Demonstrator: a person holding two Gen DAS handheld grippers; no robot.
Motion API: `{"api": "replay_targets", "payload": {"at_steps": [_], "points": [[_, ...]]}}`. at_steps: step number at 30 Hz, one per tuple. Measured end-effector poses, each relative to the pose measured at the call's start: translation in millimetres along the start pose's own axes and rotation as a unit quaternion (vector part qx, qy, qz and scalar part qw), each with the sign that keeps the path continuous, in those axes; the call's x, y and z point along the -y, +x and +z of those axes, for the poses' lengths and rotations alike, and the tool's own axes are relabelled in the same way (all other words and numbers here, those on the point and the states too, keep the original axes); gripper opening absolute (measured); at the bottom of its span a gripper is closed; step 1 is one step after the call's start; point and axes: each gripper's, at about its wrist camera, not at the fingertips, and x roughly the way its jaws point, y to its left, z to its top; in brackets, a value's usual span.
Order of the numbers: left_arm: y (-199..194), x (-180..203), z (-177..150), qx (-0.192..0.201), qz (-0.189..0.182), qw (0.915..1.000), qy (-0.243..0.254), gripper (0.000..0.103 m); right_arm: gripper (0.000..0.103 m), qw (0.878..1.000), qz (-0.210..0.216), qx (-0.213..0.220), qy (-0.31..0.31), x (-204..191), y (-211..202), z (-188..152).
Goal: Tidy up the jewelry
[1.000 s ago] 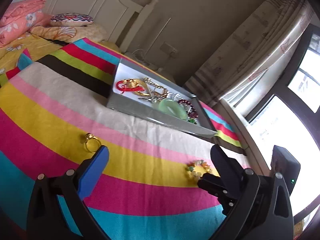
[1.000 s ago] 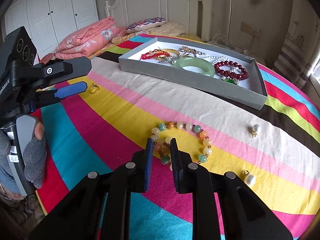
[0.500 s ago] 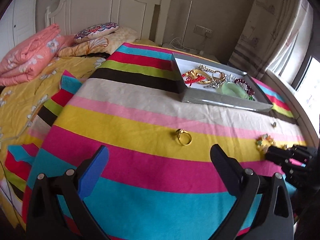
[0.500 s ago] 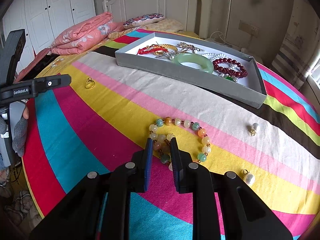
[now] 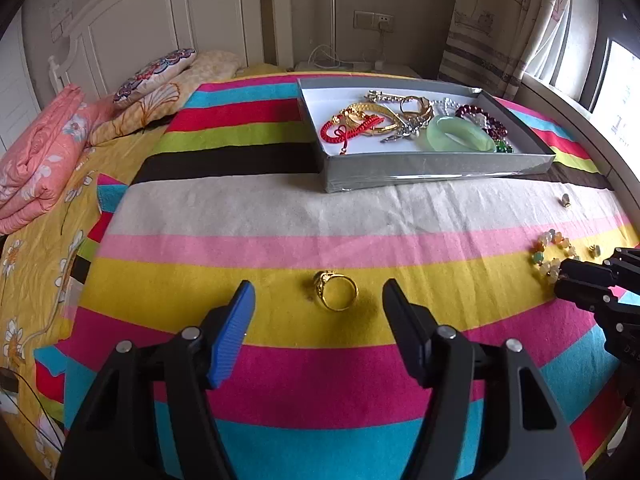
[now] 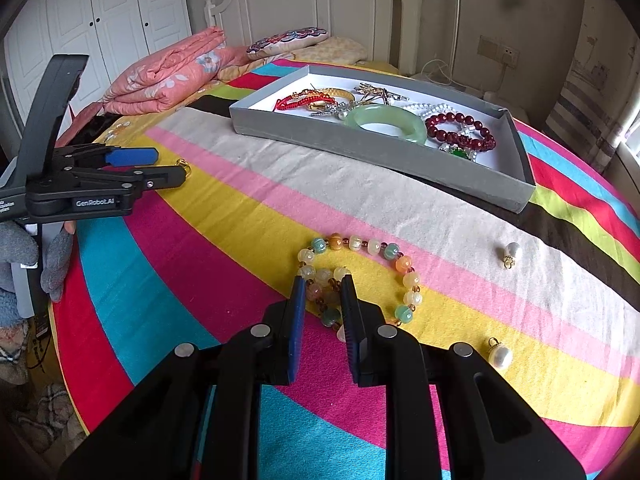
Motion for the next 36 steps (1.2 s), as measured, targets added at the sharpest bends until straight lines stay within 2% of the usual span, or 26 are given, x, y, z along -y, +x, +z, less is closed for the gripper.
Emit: {"api": "replay_targets", "payload": {"at_steps": [4, 5, 6, 8, 17, 23, 27, 29, 36], "points": [[3.2, 1.6, 2.0, 0.001, -0.004, 1.0000, 0.008, 0.051, 0.019, 1.000, 0.000, -0.001, 0.001, 0.4, 0.0, 0.4], [2.6, 2.8, 1.6, 0.003, -0.005, 0.9999, 0.011, 0.044, 0.019, 1.000, 0.000, -0.001, 0.001, 0.3, 0.0, 0.4], [1.5, 4.2, 1.1, 0.005, -0.005, 0.9999, 0.014, 0.033, 0.019, 1.000, 0.001, -0.001, 0.002, 0.8, 0.3, 0.5], [0.4, 6.1, 0.7, 0.005, -0.004, 0.9998, 0.017, 0.023, 0.019, 1.000, 0.001, -0.001, 0.002, 0.6, 0.5, 0.4], [-2.5, 5.3, -2.9, 0.007, -0.004, 0.9998, 0.017, 0.023, 0.019, 1.000, -0.001, -0.001, 0.000, 0.3, 0.5, 0.6], [-5.1, 5.4, -6.1, 0.010, 0.000, 0.9999, 0.014, 0.023, 0.018, 1.000, -0.017, 0.001, -0.007, -3.1, -0.6, -0.2], [-6.6, 6.2, -7.2, 0.010, 0.006, 0.9998, 0.014, 0.023, 0.017, 1.000, -0.020, 0.022, -0.007, -3.3, -8.4, -1.2], [-8.0, 7.1, -7.1, 0.012, 0.009, 0.9998, 0.015, 0.023, 0.017, 0.999, -0.010, 0.039, 0.000, -2.0, -15.2, -1.9], [-21.6, 9.8, -6.8, 0.025, 0.019, 0.9993, 0.021, 0.023, 0.017, 0.994, 0.066, 0.071, 0.059, 10.9, -28.8, -5.4]]}}
